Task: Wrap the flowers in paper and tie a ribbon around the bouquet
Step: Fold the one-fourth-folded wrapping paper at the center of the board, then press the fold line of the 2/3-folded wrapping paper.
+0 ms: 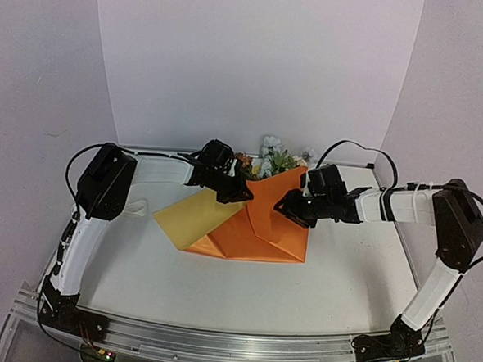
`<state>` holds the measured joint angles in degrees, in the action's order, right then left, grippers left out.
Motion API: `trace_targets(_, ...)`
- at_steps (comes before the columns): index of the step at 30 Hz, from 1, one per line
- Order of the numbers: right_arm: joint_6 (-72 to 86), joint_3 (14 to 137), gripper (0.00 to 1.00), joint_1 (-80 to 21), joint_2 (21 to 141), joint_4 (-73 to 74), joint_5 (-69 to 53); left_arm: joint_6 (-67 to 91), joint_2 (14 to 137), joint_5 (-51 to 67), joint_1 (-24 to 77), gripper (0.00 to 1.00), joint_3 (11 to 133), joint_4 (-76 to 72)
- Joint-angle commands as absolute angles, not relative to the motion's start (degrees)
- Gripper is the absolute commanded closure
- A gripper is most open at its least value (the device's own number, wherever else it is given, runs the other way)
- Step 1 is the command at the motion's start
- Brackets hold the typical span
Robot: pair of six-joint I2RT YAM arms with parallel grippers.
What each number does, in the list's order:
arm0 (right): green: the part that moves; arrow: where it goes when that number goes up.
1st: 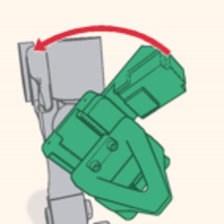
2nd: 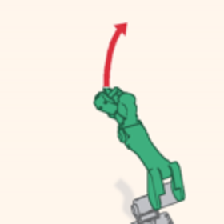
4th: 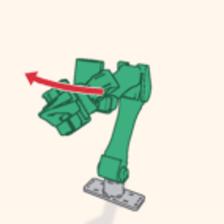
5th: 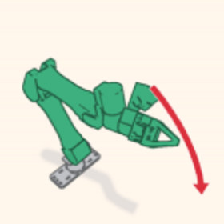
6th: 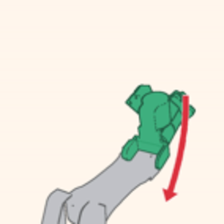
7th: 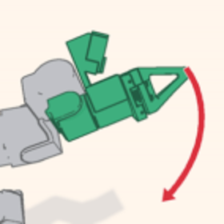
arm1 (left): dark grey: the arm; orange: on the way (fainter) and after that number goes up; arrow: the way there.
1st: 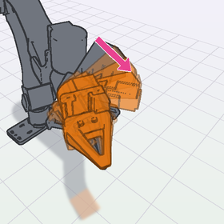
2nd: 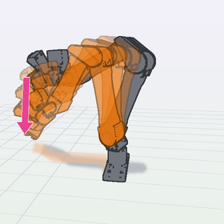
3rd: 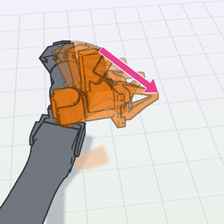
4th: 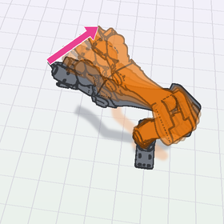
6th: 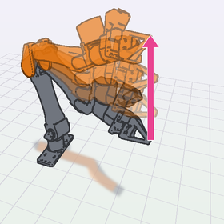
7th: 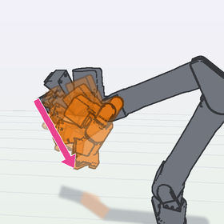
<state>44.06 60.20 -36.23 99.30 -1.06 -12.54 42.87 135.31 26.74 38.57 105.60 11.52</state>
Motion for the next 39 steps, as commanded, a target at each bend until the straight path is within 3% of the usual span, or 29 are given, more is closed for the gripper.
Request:
trace_targets(1,46.99,60.73,0.51,-30.72,102.35,-5.42,-20.71,42.42,136.36,26.54,38.63,1.0,105.3,8.89)
trace_targets(10,59.6,61.31,0.55,-23.03,115.48,-15.79,-26.65,42.47,138.18,25.76,38.51,1.0,106.72,10.24)
trace_targets(15,63.78,58.39,0.54,-21.34,115.45,-20.68,-27.13,42.44,139.16,25.93,38.58,1.0,107.6,10.64)
trace_targets(24,61.63,66.26,0.46,-21.21,111.63,-17.41,-28.36,41.37,138.59,25.56,38.54,1.0,107.41,8.39)
trace_targets(39,62.22,77.49,0.46,-15.6,123.57,-15.82,-28.16,40.13,142.44,25.64,38.08,1.0,114.03,9.89)
